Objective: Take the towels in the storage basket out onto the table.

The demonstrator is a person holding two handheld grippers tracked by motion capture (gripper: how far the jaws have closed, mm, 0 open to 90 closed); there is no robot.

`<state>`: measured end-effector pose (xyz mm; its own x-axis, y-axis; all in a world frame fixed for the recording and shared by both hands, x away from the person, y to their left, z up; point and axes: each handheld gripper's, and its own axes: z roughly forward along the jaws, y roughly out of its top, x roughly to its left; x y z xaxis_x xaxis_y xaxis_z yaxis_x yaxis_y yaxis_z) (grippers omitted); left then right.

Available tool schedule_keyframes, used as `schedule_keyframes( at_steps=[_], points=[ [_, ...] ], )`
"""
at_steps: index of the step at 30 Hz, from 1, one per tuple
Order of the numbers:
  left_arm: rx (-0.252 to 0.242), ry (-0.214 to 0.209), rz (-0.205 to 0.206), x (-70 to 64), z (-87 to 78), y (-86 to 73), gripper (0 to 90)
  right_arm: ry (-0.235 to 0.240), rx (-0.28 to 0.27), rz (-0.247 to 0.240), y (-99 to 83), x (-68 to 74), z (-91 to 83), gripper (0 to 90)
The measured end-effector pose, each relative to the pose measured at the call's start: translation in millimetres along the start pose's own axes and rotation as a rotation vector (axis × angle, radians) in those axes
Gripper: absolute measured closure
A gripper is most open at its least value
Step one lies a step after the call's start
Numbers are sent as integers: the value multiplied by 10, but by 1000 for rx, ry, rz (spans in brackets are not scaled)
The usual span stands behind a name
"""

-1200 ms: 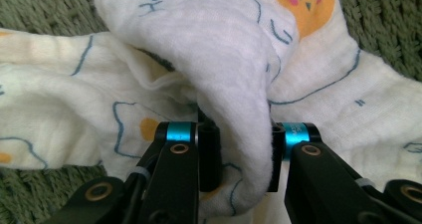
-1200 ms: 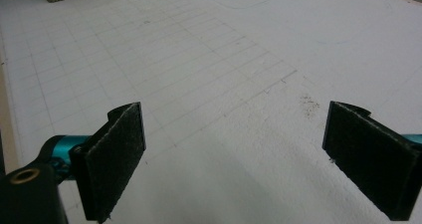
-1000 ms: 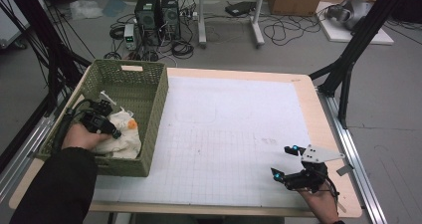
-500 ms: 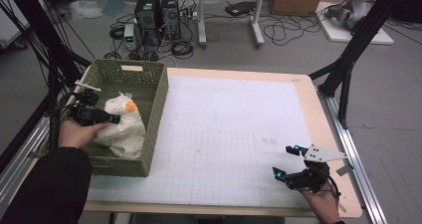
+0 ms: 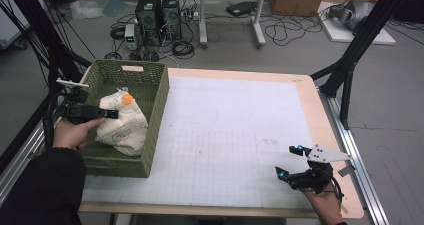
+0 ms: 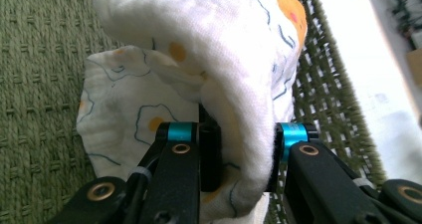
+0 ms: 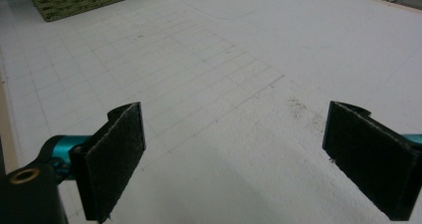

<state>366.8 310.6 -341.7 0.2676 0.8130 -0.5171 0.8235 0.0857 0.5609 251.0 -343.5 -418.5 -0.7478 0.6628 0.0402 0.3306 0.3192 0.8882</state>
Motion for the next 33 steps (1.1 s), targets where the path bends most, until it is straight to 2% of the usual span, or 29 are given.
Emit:
schedule_keyframes(
  at_steps=[7, 11, 14, 17, 29, 33],
  points=[
    [-52, -82, -64, 62, -96, -1, 772, 1, 3, 4, -1, 2, 1, 89],
    [-59, -75, -97, 92, -139, 5, 774, -2, 7, 2, -2, 1, 2, 89],
    [-81, -105, -121, 125, -172, 1, 774, -2, 5, 2, -4, -1, 0, 88],
    [-91, -121, -128, 132, -187, 6, 774, -4, 0, 0, -5, -7, 2, 89],
    [-166, -268, -170, 109, -273, 50, 776, -1, 4, 3, -8, -7, 9, 88],
    [-182, -296, -174, 82, -300, 79, 776, -1, 4, 6, -9, -4, 8, 89]
  ],
)
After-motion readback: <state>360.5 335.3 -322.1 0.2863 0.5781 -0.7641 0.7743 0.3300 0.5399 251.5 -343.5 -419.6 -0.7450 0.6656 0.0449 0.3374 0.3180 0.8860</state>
